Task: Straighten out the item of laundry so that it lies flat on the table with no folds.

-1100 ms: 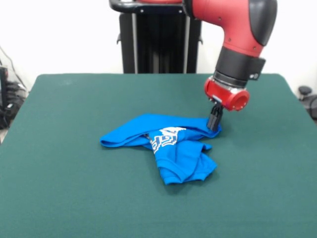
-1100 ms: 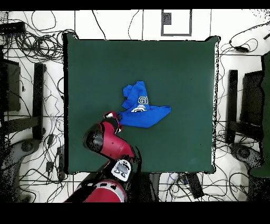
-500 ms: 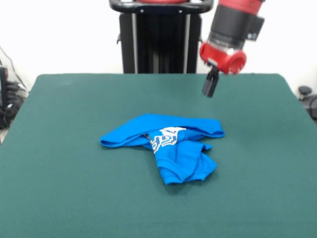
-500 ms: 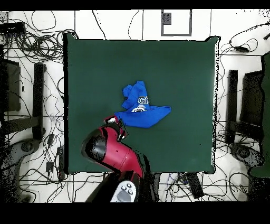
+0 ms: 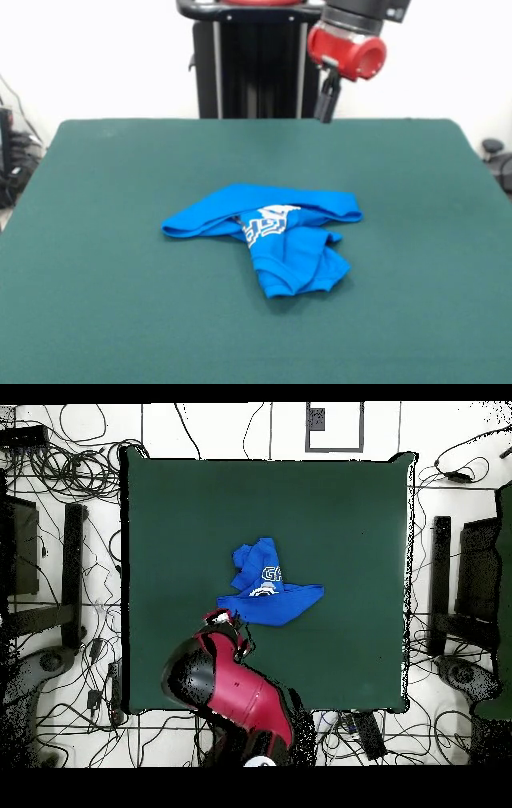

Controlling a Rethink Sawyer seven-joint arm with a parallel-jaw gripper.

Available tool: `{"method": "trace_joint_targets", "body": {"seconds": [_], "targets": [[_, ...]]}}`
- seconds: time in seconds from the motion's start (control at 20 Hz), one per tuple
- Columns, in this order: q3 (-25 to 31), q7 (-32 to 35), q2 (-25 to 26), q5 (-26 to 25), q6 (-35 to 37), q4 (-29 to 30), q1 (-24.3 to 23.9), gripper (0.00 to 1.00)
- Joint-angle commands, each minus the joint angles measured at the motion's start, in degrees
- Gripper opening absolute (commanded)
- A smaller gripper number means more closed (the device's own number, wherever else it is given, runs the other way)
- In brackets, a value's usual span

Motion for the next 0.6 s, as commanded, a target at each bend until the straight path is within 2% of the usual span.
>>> {"method": "trace_joint_targets", "body": {"seconds": [0.05,0.25,0.3,0.6], "targets": [[10.49,4.88,3.43,-6.68,-6.12,4.75,-3.98,0.00],[11.00,6.29,3.99,-9.09,-8.45,4.79,-4.83,0.00],[11.11,6.77,4.12,-9.56,-8.97,4.81,-5.04,1.00],[10.49,7.10,5.63,-11.63,-10.42,3.86,-4.48,1.00]]}}
